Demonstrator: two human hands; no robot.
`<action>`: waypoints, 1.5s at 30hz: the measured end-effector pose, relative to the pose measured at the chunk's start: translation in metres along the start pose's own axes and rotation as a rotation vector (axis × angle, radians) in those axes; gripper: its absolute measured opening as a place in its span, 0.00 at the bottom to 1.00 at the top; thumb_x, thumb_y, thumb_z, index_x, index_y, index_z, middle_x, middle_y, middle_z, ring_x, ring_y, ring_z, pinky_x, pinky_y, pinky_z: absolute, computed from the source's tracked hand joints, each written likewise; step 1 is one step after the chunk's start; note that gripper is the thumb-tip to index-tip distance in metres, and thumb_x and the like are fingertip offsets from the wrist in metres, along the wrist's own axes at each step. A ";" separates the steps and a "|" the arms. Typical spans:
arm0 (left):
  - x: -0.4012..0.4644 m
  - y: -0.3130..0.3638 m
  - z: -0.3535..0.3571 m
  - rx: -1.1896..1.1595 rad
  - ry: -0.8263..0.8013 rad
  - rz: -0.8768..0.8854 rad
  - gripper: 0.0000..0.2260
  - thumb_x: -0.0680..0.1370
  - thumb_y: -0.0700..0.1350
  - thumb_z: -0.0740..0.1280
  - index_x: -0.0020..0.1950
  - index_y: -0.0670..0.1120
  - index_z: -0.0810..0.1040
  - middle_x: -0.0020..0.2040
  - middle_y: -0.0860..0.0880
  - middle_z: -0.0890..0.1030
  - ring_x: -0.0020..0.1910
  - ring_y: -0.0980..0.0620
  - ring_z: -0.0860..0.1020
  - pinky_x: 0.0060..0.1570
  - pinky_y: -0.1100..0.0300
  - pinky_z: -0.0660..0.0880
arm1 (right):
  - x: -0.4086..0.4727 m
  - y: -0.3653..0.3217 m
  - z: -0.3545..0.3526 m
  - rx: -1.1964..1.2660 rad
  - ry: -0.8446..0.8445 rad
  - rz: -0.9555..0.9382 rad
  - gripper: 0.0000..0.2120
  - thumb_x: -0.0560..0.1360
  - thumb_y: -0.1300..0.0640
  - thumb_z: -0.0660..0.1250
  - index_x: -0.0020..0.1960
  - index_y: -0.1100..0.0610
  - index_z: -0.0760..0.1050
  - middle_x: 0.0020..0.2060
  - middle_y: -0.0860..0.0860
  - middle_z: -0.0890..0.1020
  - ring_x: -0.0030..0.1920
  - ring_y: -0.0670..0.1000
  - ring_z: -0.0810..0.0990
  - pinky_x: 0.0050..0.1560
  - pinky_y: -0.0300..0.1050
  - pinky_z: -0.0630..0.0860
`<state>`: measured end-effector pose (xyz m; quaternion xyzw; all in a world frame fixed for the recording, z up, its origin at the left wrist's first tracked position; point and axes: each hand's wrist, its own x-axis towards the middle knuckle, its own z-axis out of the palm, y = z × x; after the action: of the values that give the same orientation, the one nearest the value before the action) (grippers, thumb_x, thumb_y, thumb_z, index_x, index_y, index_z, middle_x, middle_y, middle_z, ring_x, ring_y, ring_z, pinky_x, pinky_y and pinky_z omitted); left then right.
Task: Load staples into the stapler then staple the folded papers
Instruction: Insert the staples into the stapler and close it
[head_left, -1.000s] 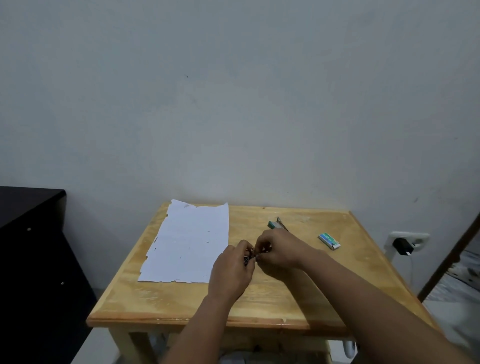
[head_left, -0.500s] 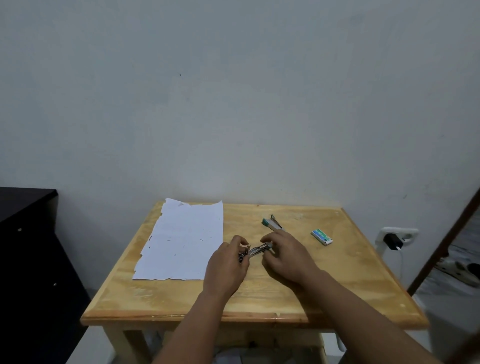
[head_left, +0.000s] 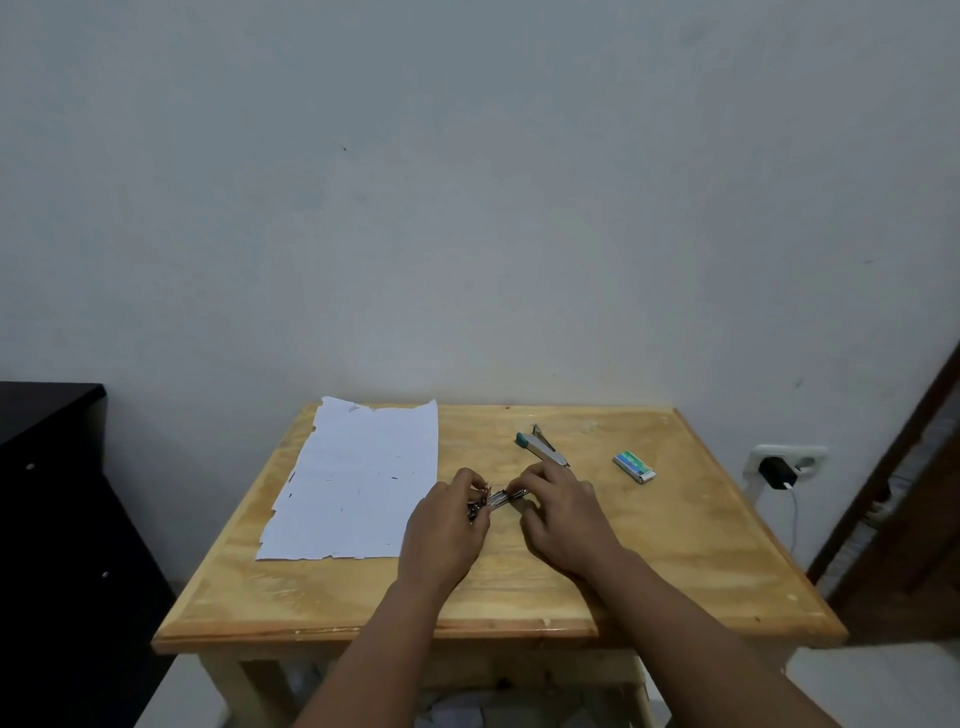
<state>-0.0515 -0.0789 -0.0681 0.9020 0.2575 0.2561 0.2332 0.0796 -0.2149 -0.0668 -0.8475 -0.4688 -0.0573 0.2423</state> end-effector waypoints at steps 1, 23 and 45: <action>0.000 0.000 0.000 0.000 0.000 -0.002 0.13 0.82 0.52 0.72 0.64 0.55 0.75 0.58 0.52 0.85 0.53 0.53 0.83 0.47 0.67 0.74 | 0.000 -0.001 0.000 -0.013 -0.007 0.001 0.12 0.80 0.51 0.62 0.62 0.42 0.77 0.61 0.42 0.75 0.64 0.46 0.71 0.59 0.51 0.70; -0.003 0.002 0.001 0.067 0.026 0.078 0.13 0.83 0.52 0.70 0.67 0.56 0.74 0.57 0.52 0.85 0.51 0.54 0.82 0.49 0.65 0.77 | -0.004 -0.007 -0.004 0.120 0.060 0.106 0.21 0.79 0.55 0.64 0.71 0.47 0.70 0.62 0.46 0.78 0.63 0.46 0.75 0.68 0.53 0.71; 0.003 -0.005 -0.016 0.348 -0.109 0.310 0.23 0.84 0.53 0.61 0.80 0.57 0.66 0.70 0.53 0.78 0.65 0.50 0.75 0.64 0.54 0.73 | -0.002 -0.005 0.002 -0.070 0.064 0.035 0.16 0.82 0.47 0.62 0.67 0.41 0.79 0.61 0.44 0.79 0.62 0.46 0.74 0.59 0.48 0.72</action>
<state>-0.0606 -0.0687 -0.0581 0.9699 0.1430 0.1915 0.0457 0.0741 -0.2139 -0.0673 -0.8612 -0.4437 -0.0964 0.2282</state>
